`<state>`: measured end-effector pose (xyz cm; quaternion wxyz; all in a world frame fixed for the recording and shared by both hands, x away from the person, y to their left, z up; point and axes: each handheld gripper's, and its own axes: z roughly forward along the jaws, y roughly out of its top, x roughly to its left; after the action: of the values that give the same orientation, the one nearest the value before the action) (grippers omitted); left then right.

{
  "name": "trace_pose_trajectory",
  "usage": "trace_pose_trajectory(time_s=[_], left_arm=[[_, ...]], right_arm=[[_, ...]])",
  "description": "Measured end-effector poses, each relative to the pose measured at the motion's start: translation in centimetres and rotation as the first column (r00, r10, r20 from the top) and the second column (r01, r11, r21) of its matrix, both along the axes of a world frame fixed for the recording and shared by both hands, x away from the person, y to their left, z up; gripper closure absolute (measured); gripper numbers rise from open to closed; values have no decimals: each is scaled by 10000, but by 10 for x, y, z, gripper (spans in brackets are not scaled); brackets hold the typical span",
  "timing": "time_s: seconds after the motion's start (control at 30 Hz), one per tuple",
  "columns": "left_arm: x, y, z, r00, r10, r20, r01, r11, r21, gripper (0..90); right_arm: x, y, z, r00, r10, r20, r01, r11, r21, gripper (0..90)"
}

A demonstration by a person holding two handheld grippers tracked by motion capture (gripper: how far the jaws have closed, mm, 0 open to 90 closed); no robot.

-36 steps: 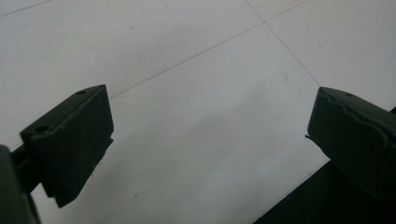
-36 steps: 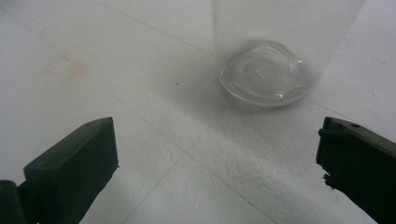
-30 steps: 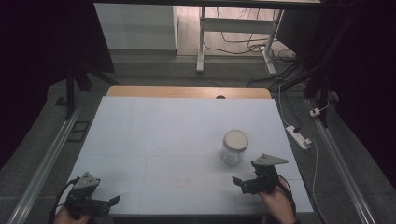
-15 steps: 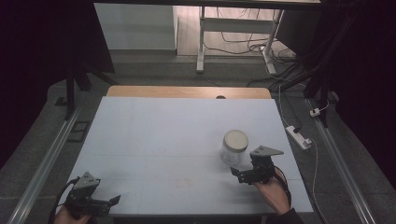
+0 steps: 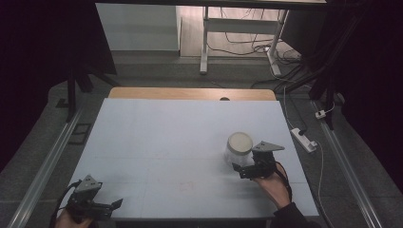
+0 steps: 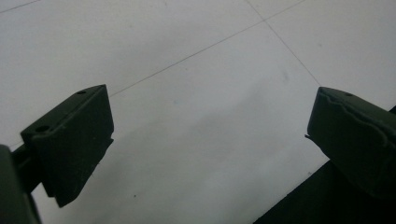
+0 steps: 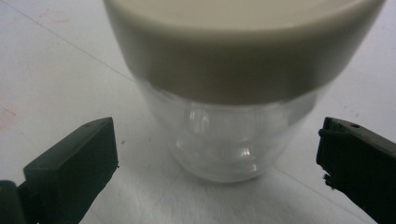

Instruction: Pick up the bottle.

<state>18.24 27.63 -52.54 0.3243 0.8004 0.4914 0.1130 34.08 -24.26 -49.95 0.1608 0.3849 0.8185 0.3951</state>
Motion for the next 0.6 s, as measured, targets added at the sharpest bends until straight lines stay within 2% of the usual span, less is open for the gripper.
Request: trace_pose_trajectory(time_s=[0.17,0.43,0.6], left_arm=[[0,0,0,10000,-4,-6,4,10000,-4,17],[0,0,0,10000,-14,-18,14,10000,-3,17],[0,0,0,10000,-31,-32,31,10000,3,18]], right_arm=[[8,5,0,9999,152,1,-152,9998,86,0],[19,13,-2,9996,200,195,-198,9998,-71,0],[24,15,-2,9999,108,78,-108,9999,17,0]])
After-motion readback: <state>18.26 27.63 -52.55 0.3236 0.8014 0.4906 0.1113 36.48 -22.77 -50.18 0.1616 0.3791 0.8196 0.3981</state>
